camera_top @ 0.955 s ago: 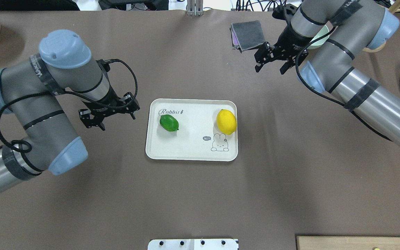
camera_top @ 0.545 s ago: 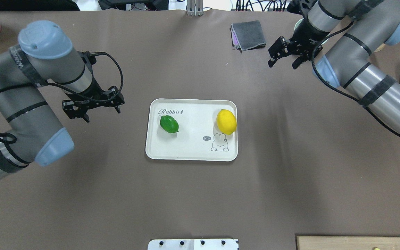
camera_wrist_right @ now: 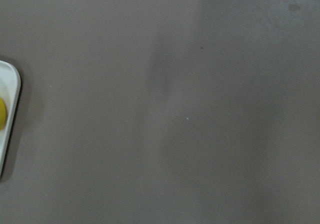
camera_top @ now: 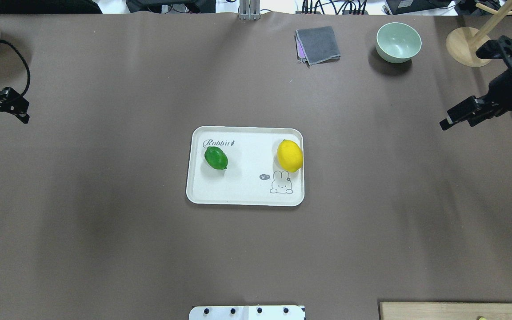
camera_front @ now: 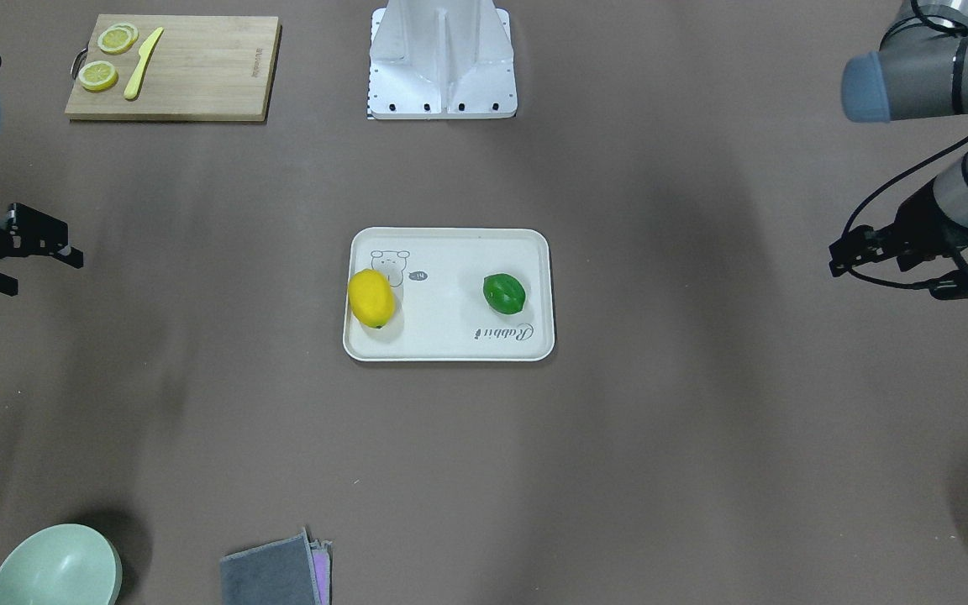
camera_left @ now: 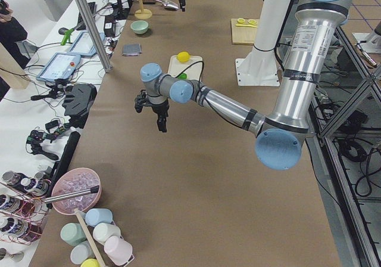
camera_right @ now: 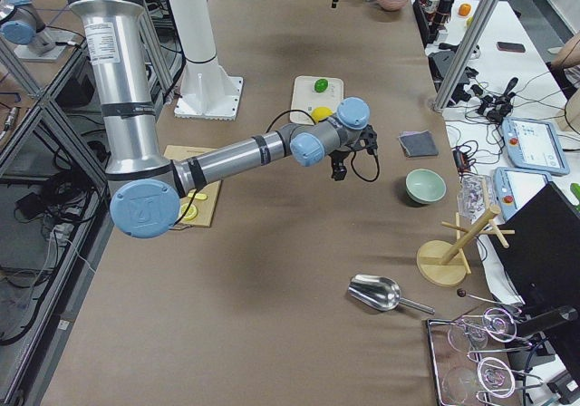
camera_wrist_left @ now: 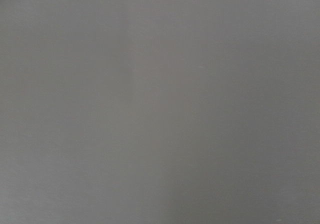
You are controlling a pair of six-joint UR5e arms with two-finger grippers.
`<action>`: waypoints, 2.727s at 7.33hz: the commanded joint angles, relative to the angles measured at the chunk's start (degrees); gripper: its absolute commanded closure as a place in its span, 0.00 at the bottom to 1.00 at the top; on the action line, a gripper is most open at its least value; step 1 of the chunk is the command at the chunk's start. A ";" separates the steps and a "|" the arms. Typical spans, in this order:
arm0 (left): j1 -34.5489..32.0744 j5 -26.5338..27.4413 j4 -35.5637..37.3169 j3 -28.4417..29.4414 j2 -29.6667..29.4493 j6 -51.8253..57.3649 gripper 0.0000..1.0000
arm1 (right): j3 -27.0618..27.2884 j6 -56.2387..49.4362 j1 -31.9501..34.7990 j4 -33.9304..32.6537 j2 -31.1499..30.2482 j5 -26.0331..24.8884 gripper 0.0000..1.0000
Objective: Place all lemons on tray
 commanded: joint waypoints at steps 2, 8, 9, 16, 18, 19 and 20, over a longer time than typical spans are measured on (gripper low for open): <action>-6.77 -1.95 -0.23 -0.49 9.56 14.50 0.02 | 1.76 -0.45 8.05 -3.97 -7.71 -4.68 0.01; -19.16 -1.95 -0.14 4.26 16.78 32.03 0.02 | 0.27 -20.54 22.46 -29.58 -3.63 -4.77 0.04; -20.57 -1.86 0.38 2.95 18.53 31.95 0.02 | -0.95 -24.06 23.45 -31.05 -3.25 -4.68 0.06; -23.49 -1.86 0.47 1.18 22.77 32.04 0.02 | -8.60 -30.53 27.06 -20.92 -3.94 -10.04 0.07; -23.49 -1.86 0.47 0.83 22.86 32.04 0.02 | -8.61 -28.14 27.06 -19.28 -4.30 -9.69 0.07; -23.49 -1.78 0.47 0.83 22.86 32.04 0.02 | -8.61 -28.14 27.06 -19.28 -4.30 -9.69 0.07; -23.49 -1.86 0.56 0.74 22.77 32.04 0.02 | -8.61 -28.14 27.06 -19.28 -4.30 -9.61 0.07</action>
